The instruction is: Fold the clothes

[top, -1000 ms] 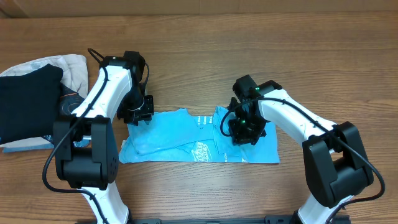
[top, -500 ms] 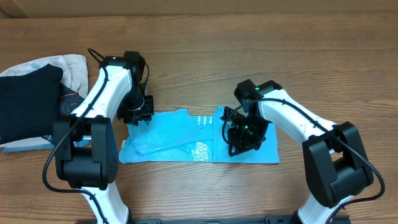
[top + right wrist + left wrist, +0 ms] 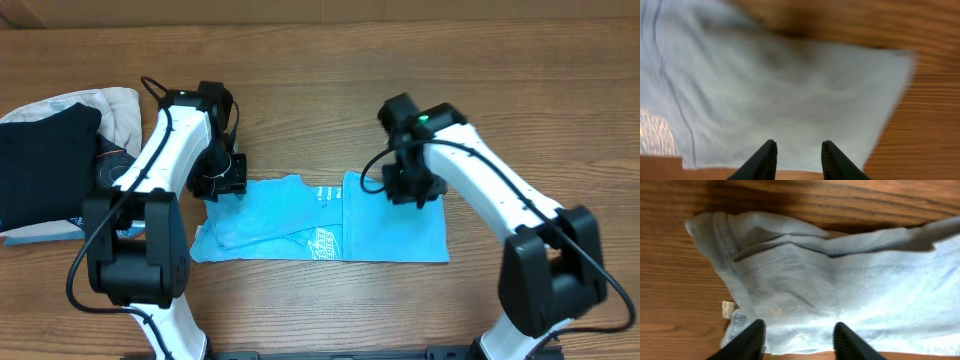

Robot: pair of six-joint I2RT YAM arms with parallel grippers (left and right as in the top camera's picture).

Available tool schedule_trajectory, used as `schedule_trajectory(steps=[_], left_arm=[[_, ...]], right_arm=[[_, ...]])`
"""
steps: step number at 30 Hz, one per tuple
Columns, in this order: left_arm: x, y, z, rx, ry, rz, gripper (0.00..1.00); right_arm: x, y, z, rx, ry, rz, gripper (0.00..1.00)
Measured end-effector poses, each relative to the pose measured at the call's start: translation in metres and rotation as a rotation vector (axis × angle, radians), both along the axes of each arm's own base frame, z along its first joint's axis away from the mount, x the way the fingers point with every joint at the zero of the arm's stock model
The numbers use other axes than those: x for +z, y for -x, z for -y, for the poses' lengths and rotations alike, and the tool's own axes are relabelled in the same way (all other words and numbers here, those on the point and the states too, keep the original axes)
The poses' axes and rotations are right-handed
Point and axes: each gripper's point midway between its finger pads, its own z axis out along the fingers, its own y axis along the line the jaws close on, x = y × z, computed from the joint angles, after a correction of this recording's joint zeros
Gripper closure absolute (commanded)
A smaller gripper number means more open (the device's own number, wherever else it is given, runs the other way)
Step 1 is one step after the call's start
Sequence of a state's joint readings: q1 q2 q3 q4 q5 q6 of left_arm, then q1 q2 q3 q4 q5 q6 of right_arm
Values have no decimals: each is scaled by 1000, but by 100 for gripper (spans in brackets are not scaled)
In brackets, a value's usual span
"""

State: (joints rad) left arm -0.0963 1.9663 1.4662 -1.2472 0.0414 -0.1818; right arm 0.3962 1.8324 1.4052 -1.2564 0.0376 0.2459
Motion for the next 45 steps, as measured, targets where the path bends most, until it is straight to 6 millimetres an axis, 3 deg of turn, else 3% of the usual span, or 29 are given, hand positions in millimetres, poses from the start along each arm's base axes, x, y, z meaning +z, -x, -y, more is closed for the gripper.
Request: schedule_trajectory(steps=[4,8,11,15,23,25,29,32,36,45], left_arm=[[8,-4,-3,-39,10,36,30],[8,-10,-10,-35,14,62,29],[4,-11,-18,-22,16,68,28],[-12,-3,-24,-7,15,54,27],[-50,13,-24,-3,21,52,27],[-51,14,-23,-3,29,68,35],[-52,15,-15,-3,72,99,73],[-51,15,-7,4,121,103,89],[-50,15,-3,-16,146,106,96],[-48,19,-12,-8,93,80,96]], right_arm=[[27,-21,31,-144,11,118,49],[49,-28,69,-265,21,180,49],[51,-26,91,-322,39,168,49],[51,-26,100,-346,44,168,49],[51,-24,101,-345,46,158,49],[51,-23,100,-345,44,153,49],[51,-22,98,-345,32,149,49],[51,-22,97,-345,26,147,49],[51,-22,96,-345,19,145,49],[50,-22,96,-346,19,143,49]])
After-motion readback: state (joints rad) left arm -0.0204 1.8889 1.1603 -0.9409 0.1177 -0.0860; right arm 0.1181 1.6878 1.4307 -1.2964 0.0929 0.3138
